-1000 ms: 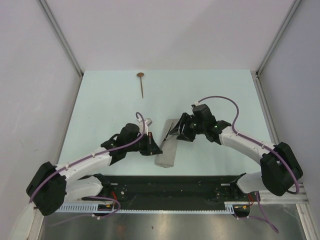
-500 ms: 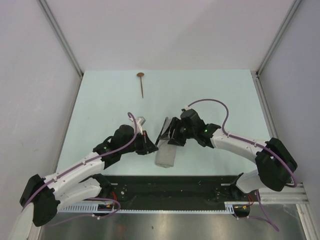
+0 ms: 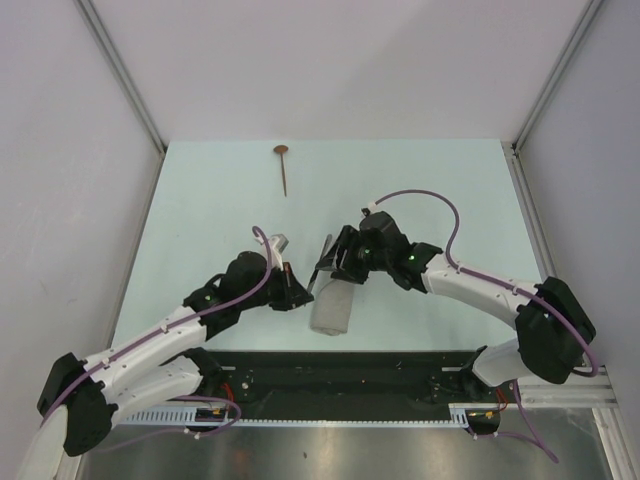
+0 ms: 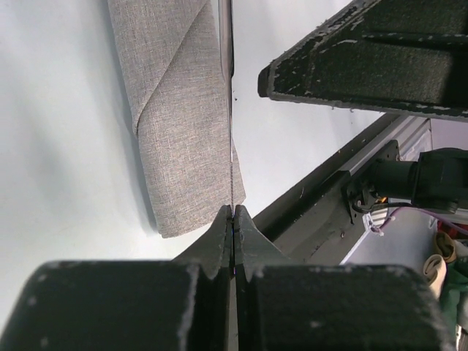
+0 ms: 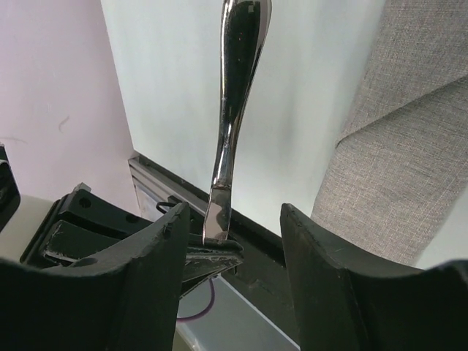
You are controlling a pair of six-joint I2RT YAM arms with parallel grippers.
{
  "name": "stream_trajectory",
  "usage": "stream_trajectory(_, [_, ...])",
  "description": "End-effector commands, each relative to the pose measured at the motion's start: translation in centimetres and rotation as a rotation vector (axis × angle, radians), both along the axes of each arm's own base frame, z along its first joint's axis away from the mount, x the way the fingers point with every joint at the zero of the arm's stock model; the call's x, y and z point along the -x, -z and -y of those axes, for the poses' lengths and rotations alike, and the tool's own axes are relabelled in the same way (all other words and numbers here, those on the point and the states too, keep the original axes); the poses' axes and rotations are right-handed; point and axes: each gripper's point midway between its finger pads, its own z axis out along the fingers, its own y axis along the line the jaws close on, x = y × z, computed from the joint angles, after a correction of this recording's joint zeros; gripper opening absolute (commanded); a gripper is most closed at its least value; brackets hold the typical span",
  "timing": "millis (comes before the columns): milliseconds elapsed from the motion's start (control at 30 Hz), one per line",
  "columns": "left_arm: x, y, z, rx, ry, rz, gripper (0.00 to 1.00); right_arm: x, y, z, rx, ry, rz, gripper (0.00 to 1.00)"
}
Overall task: Fold the napkin into a case and place the utensils inside
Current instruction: Pass from the left arm to the right
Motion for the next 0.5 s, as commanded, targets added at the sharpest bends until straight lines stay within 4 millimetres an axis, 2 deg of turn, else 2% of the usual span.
stream_trajectory(0, [-0.8,-3.5,0.9,0.078,-0.005,0.078,0.0,-0.4,-1.8,-1.9,-0.039,-0.031,0.047,0.56])
stream_trajectory(133, [-0.8,-3.6,1.2,0.082,0.006,0.074,0.0,-0.3,-0.8,-3.0,-0.03,-0.056,0.037,0.52])
stream_trajectory(167, [-0.8,-3.6,1.2,0.082,0.005,0.076,0.0,-0.1,-1.1,-3.4,-0.045,-0.072,0.04,0.46])
stream_trajectory(233, [-0.9,-3.8,1.1,0.088,-0.001,0.085,0.0,0.0,-0.8,-3.8,-0.048,-0.08,0.039,0.39])
stream_trajectory(300, [-0.8,-4.1,1.3,0.098,0.006,0.088,0.0,0.2,-0.5,-3.9,-0.045,-0.098,0.042,0.25])
stream_trajectory(333, [-0.8,-4.2,1.4,0.102,0.011,0.086,0.0,0.1,-0.5,-3.9,-0.037,-0.121,0.071,0.13])
stream_trajectory(367, [-0.4,-4.2,1.7,0.109,0.044,0.083,0.04,0.0,-0.4,-4.1,-0.03,-0.149,0.108,0.0])
stream_trajectory(433, [-0.5,-4.8,1.5,0.084,0.103,0.097,0.33,-0.2,-0.2,-3.8,-0.005,-0.199,0.136,0.0])
stream_trajectory(467, [-0.6,-5.2,1.0,0.081,0.112,0.092,0.64,0.5,-0.1,-3.8,0.009,-0.299,0.184,0.0])
